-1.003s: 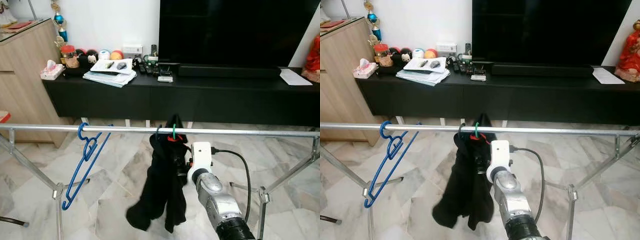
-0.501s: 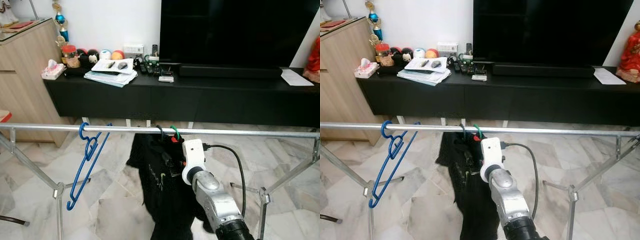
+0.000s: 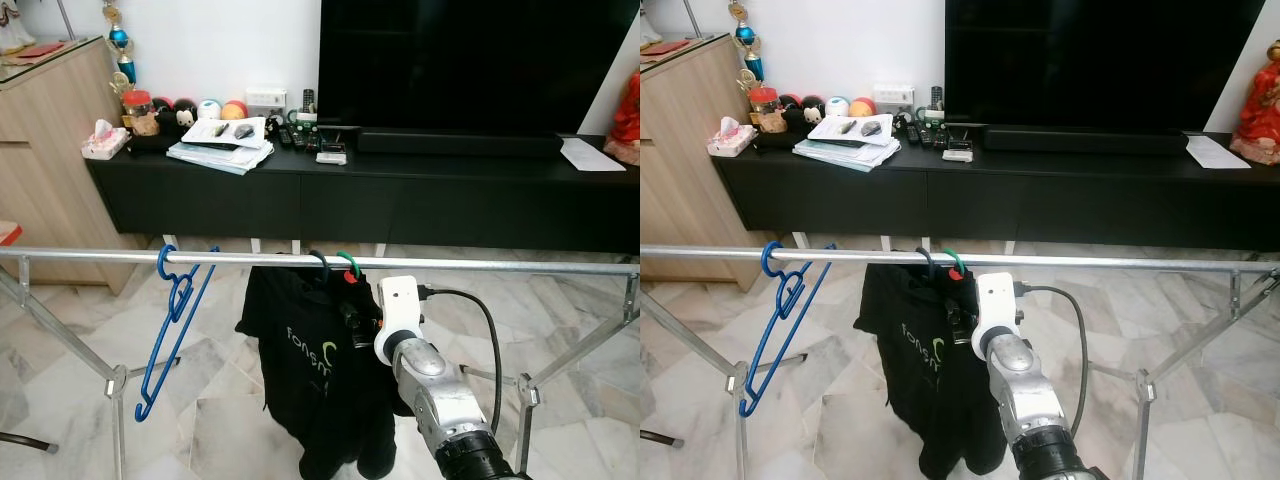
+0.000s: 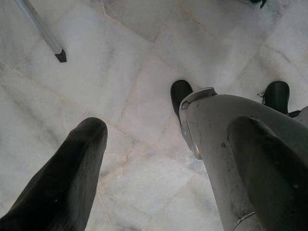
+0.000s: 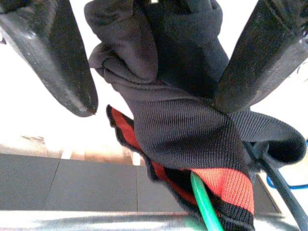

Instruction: Hang hanger

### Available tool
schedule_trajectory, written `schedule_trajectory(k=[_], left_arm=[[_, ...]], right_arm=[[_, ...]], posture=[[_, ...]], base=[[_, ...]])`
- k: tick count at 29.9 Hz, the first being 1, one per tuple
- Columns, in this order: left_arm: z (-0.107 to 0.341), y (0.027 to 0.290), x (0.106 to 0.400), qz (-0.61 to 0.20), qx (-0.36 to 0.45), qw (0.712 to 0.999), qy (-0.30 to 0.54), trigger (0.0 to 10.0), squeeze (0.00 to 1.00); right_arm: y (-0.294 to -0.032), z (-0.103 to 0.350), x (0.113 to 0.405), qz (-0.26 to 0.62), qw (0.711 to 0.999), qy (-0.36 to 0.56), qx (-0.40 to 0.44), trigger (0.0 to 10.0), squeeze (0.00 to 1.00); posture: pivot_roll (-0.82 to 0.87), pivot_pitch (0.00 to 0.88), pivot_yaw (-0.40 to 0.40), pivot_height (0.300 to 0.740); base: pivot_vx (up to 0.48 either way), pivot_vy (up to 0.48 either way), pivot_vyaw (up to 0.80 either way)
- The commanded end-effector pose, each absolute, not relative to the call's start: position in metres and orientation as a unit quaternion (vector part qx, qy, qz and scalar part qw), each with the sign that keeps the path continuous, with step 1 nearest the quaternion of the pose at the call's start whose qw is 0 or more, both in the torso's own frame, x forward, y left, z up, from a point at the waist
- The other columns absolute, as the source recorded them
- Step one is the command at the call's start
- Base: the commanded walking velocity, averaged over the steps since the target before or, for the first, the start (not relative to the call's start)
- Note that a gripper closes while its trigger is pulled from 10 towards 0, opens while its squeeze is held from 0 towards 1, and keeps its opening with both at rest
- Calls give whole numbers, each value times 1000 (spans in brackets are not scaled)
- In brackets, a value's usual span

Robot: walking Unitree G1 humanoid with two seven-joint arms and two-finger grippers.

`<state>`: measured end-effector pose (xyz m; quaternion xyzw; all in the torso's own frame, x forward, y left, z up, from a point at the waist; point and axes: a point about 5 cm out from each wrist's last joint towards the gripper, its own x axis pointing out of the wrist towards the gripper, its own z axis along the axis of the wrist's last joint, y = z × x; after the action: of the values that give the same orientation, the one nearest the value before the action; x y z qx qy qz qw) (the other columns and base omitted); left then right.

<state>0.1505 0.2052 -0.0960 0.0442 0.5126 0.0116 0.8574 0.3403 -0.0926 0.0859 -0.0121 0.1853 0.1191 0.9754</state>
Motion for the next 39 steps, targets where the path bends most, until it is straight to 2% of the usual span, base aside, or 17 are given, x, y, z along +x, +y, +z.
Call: schedule_trajectory(k=[1,5,6,7,8,25,39], left_arm=[[-97,206,147,10,50,855,517,10000,0],[-97,206,147,9,51,854,517,10000,0],[-97,206,147,9,51,854,517,10000,0],[-97,206,147,9,51,854,517,10000,0],[-97,206,147,8,52,854,517,10000,0],[-98,205,146,7,49,854,518,10000,0],[-98,204,146,10,45,854,518,10000,0]], right_arm=[[-92,88,344,116,977,181,-16,10000,0],[-90,82,342,131,972,196,-15,10000,0],[-89,81,342,132,971,197,-15,3922,0],[-89,79,342,134,970,200,-16,1608,0],[-88,77,342,134,970,203,-18,0,0],[-90,67,345,124,966,226,-28,0,0],[-78,66,348,139,963,232,-17,0,0]], posture=[[-47,0,15,740],[-48,0,18,740],[-48,0,18,740],[-46,0,18,740],[-43,0,18,740],[-44,0,16,740],[-35,0,8,740]], base=[[0,0,0],[0,0,0],[0,0,0],[0,0,0],[0,0,0],[0,0,0],[0,0,0]])
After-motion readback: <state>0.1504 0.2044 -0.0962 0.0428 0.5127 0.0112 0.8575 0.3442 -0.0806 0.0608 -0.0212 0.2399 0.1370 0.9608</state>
